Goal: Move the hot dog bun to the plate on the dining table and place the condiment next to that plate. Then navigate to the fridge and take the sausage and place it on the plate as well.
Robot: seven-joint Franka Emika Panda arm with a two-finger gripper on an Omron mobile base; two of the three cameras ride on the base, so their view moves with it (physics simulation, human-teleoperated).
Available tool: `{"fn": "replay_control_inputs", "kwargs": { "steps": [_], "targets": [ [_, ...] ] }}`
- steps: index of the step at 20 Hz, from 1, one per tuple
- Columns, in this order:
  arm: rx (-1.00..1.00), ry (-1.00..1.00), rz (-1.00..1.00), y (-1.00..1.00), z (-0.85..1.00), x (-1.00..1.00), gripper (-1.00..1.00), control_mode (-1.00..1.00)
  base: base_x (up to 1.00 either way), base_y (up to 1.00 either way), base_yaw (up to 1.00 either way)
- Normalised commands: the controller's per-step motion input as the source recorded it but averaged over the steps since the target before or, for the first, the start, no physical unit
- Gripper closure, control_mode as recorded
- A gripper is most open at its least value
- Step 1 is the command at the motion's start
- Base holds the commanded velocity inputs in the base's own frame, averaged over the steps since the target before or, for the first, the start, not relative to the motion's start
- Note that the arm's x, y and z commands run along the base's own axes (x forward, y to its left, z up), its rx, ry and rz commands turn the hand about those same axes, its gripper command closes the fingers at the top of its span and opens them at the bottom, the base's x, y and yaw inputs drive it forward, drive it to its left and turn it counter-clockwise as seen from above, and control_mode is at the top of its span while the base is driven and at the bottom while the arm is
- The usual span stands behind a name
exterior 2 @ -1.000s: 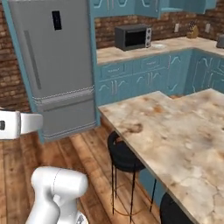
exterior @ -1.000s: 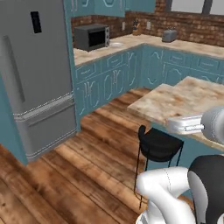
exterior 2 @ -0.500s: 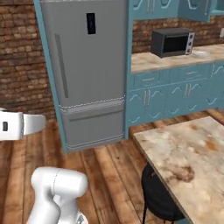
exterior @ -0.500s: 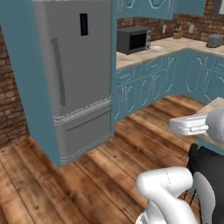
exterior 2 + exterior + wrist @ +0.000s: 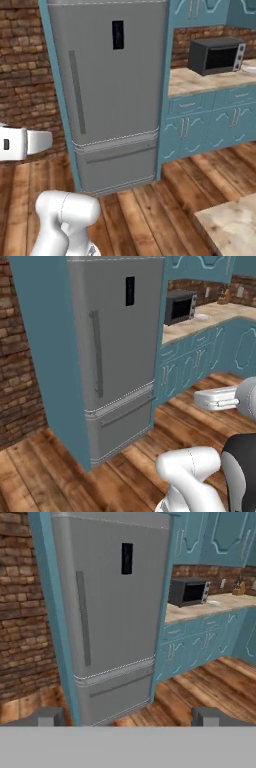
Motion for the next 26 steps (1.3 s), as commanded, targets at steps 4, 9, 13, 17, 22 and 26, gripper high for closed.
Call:
{"fn": "replay_control_inputs", "kwargs": {
  "steps": [4, 9, 13, 17, 22, 26],
  "targets": [
    [0.0, 0.0, 0.0, 0.0, 0.0, 0.0, -1.0, 1.0, 0.65, 0.75, 0.0],
    [0.0, 0.0, 0.0, 0.0, 0.0, 0.0, -1.0, 1.0, 0.27, 0.69, -0.06],
    [0.0, 0.0, 0.0, 0.0, 0.0, 0.0, -1.0, 1.0, 0.38, 0.45, -0.08],
    [0.0, 0.0, 0.0, 0.0, 0.0, 0.0, -1.0, 1.0, 0.35, 0.44, -0.08],
    [0.0, 0.0, 0.0, 0.0, 0.0, 0.0, -1.0, 1.0, 0.17, 0.45, -0.1],
    [0.0, 0.0, 0.0, 0.0, 0.0, 0.0, -1.0, 1.0, 0.16, 0.39, -0.11]
  ]
}}
